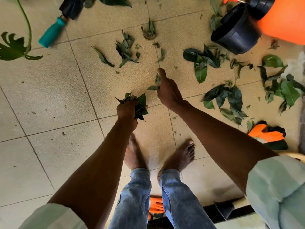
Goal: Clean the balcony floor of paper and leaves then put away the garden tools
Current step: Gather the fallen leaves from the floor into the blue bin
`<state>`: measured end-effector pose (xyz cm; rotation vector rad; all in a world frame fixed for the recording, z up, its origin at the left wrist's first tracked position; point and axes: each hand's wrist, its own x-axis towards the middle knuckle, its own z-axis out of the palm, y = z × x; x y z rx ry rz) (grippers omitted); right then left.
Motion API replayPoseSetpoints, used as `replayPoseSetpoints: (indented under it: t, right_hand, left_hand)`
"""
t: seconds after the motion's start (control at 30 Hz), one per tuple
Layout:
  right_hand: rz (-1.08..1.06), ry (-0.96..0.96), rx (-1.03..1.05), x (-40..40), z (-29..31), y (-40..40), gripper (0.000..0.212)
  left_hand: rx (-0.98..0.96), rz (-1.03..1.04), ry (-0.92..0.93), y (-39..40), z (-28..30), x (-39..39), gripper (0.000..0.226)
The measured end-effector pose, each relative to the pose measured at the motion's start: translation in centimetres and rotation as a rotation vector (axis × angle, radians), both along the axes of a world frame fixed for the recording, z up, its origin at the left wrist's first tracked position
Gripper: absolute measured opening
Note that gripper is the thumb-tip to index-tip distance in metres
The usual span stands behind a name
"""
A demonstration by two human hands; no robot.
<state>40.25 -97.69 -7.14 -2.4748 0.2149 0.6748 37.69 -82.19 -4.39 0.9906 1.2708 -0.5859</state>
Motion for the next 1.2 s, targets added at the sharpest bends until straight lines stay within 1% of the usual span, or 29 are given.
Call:
replayPoseSetpoints:
  t: [0.03, 0.07, 0.17, 0.23, 0.3, 0.4, 0.53, 0.67, 0.73, 0.8, 0.9, 0.93, 1.0, 1.13, 1.2]
  right_hand:
    - [-0.012, 0.026, -0.022, 0.6, -0.2, 0.4, 0.069]
    - [-0.03, 0.048, -0.052, 1.0, -0.5, 0.6, 0.064]
    - [-0.079, 0.042, -0.092, 1.1, -1.0, 0.8, 0.036]
    - [-0.092, 0.042, -0.108, 0.5, -0.9, 1.0, 0.026]
    - [-0.116, 0.086, -0.131, -0.1, -0.6, 1.0, 0.023]
    - [-0.271, 0.181, -0.108, 0.1, 0.7, 0.4, 0.025]
    - [-0.354, 0.16, -0.07, 3.2, 1.2, -0.5, 0.026]
    - [-0.411, 0.071, -0.063, 8.2, -0.1, -0.4, 0.024]
    - [-0.361, 0.015, -0.072, 9.9, -1.3, -0.2, 0.024]
    - [-0.182, -0.005, -0.143, 10.4, -2.4, -0.2, 0.009]
    - [0.069, -0.088, -0.183, 9.4, -3.6, -0.4, 0.017]
    - [0.153, -0.116, -0.182, 8.7, -3.5, -0.5, 0.023]
    - [0.275, -0.112, -0.15, 7.8, -2.8, -1.0, 0.029]
    - [0.157, -0.109, -0.075, 9.8, -1.1, -1.3, 0.032]
    - [0.16, -0.147, -0.058, 12.4, -0.5, -1.4, 0.026]
  left_hand:
    - [0.004, 0.004, 0.003, 0.1, 0.1, -0.1, 0.025]
    - [0.007, 0.008, 0.005, 0.2, 0.1, -0.1, 0.027]
    - [0.005, 0.013, -0.001, 0.6, 0.0, -0.1, 0.027]
    - [0.002, 0.016, -0.009, 1.0, 0.3, 0.0, 0.023]
    - [-0.001, 0.02, -0.008, 1.1, 0.8, 0.1, 0.021]
    - [-0.023, 0.037, -0.024, 1.3, 2.9, 0.7, 0.019]
    - [-0.046, 0.059, -0.064, 1.4, 4.8, 1.9, 0.019]
    - [-0.065, 0.088, -0.111, 1.7, 4.2, 3.7, 0.018]
    - [-0.073, 0.123, -0.138, 1.8, 3.1, 4.5, 0.018]
    - [-0.072, 0.161, -0.152, 1.6, 2.0, 5.0, 0.018]
    - [-0.035, 0.228, -0.108, 0.9, 0.2, 5.1, 0.018]
    - [-0.023, 0.242, -0.082, 0.6, -0.1, 5.0, 0.019]
    - [-0.004, 0.258, -0.045, 0.0, -0.4, 4.7, 0.021]
    - [-0.002, 0.266, -0.031, -0.6, 0.2, 4.7, 0.024]
    - [0.005, 0.261, -0.039, -0.3, 0.5, 5.1, 0.022]
